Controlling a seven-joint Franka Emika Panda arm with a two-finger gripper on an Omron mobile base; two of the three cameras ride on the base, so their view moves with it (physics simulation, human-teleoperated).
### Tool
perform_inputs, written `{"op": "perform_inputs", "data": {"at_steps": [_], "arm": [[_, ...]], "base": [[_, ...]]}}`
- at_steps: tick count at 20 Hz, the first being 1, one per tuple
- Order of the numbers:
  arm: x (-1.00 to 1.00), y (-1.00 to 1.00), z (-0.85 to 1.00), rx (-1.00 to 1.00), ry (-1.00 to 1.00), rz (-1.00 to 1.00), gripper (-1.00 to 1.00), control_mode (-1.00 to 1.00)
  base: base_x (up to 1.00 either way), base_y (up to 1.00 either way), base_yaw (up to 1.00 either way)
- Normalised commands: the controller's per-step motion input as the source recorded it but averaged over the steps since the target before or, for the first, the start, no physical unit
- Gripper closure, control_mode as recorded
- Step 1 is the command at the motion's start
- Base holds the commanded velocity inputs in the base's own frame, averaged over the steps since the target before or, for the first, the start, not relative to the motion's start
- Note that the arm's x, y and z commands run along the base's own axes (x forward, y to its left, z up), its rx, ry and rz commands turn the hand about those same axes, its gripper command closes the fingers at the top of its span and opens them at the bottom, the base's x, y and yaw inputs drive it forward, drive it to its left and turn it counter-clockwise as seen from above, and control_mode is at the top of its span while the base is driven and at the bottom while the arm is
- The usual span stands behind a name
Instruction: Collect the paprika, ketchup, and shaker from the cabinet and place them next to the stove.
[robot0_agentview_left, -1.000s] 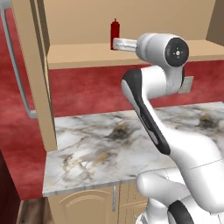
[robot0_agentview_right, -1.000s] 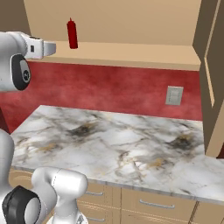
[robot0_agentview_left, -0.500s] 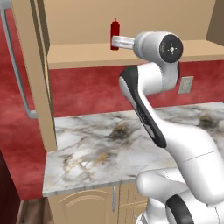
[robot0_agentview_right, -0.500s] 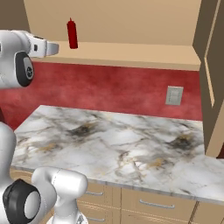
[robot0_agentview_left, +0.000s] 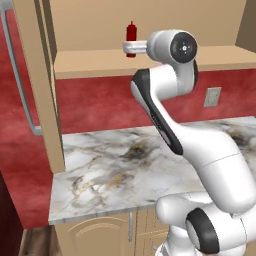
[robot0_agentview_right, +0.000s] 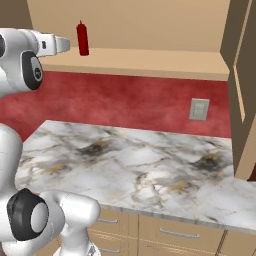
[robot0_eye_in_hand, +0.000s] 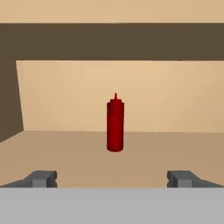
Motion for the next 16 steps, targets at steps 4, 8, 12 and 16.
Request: {"op": "perform_inputs", "data": {"at_steps": [4, 8, 12, 16], "arm": [[0.31, 0.01, 0.01, -0.02, 0.0, 0.0, -1.0, -1.0], [0.36, -0.03, 0.0, 0.0, 0.0, 0.0, -1.0, -1.0], [0.33, -0.01, 0.0, 0.0, 0.0, 0.0, -1.0, -1.0], [0.28, 0.0, 0.0, 0.0, 0.0, 0.0, -1.0, -1.0]], "base": [[0.0, 0.0, 0.0], [0.0, 0.0, 0.0], [0.0, 0.0, 0.0], [0.0, 0.0, 0.0]]}}
